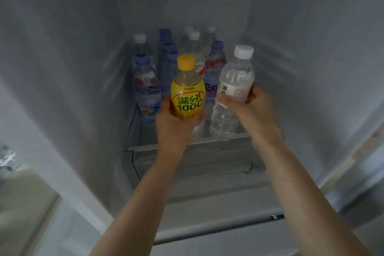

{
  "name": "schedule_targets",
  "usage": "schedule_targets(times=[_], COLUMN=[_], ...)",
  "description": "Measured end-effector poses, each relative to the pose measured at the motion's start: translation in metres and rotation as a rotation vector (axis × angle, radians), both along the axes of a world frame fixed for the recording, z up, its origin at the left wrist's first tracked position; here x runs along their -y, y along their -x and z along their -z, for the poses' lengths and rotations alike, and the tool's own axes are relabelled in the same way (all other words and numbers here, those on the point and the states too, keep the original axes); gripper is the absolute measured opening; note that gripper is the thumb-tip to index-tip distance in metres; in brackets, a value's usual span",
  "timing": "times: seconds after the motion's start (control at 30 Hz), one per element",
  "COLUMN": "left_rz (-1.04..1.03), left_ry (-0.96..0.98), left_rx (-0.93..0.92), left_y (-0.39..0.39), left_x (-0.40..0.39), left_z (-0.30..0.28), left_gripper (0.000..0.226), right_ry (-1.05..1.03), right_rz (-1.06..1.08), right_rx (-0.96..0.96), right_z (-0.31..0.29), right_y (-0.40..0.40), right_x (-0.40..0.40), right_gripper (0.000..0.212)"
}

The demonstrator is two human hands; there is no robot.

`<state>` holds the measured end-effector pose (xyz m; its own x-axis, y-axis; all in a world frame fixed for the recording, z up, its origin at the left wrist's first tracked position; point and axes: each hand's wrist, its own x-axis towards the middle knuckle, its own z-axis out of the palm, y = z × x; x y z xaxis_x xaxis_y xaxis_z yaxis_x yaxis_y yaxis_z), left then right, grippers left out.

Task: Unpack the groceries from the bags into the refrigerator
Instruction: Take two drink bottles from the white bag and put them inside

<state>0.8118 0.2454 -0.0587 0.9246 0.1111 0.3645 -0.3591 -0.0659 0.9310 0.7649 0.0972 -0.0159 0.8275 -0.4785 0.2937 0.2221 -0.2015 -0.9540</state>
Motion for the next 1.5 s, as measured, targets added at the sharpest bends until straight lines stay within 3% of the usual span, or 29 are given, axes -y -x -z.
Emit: schedule_targets(times=[0.33, 0.53, 0.8, 0.93, 1.13, 1.5], left_rz=[0.051, -0.056, -0.276, -0.289, -0.243, -0.394], left_ry=[-0.021, -0.117, -0.4, -0.512, -0.538, -0.792], left_rx=[0.01, 0.077, 0.191, 0.2, 0.244, 0.239], left_y=[-0.029, -0.027, -0.009, 0.003, 0.0, -0.029], left_x=[0.017, 0.021, 0.02, 0.016, 0.029, 0.066], left_z=[0.014, 0.024, 0.041, 0.043, 0.041, 0.037], left_gripper=[0.054, 0.058, 0.089, 0.106, 0.105, 0.103], right_ry=[0.087, 0.093, 0.222, 0.222, 0.312, 0.337], right_rz=[-0.002, -0.035, -0.068, -0.019, 0.042, 0.11], right_rx=[-0.026, -0.001, -0.038, -0.04, -0.036, -0.02], right_z=[0.016, 0.025, 0.043, 0.066, 0.079, 0.081], right_y=[-0.032, -0.034, -0.027, -0.021, -0.027, -0.069], right_x=[0.016, 0.022, 0.021, 0.02, 0.022, 0.032], right_gripper=[0.039, 0.045, 0.062, 0.078, 0.057, 0.062])
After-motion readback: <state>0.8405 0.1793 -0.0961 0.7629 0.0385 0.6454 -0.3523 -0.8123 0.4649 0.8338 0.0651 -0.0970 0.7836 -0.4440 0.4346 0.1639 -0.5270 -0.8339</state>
